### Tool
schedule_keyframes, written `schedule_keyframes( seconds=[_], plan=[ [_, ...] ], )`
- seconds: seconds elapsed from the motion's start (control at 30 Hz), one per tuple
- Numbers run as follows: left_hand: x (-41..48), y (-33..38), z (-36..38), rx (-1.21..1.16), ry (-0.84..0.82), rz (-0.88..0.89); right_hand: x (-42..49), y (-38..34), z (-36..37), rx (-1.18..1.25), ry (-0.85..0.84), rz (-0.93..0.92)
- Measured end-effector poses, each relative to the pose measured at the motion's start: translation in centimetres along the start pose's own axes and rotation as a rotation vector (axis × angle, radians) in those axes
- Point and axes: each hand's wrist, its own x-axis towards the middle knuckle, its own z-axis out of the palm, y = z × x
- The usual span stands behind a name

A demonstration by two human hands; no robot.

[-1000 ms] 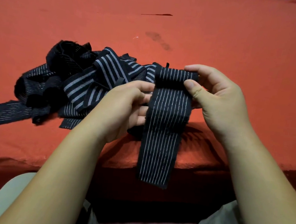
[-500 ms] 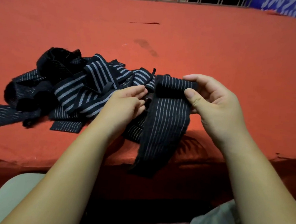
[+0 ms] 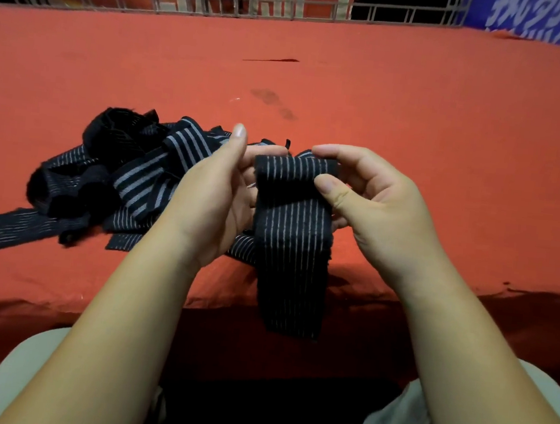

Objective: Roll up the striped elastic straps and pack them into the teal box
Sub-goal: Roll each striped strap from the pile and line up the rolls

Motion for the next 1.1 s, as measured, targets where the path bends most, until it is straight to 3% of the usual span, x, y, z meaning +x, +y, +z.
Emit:
schedule_keyframes(
  seconds=[0.33, 0.43, 0.6, 0.8, 1.1],
  plan=[
    [-4.2, 1.4, -3.4, 0.304, -0.001, 0.139, 0.8, -0.1, 3.6, -0.002, -0.025, 0.032],
    [-5.3, 2.0, -4.4, 0.297, 0.02, 0.169, 1.0, -0.3, 4.4, -0.081, -0.077, -0.014],
    [-6.5, 2.5, -5.5, 0.267, 0.059, 0.194, 1.1, -0.6, 5.9, 0.027, -0.126, -0.048],
    [-6.6, 2.4, -6.5, 0.299, 0.156, 0.216, 1.1, -0.2, 7.5, 0.106, -0.053, -0.097],
    [-6.5, 2.3, -5.8, 0.438, 0.052, 0.176, 1.5, 0.4, 7.6, 0.09, -0.014, -0.099]
  ],
)
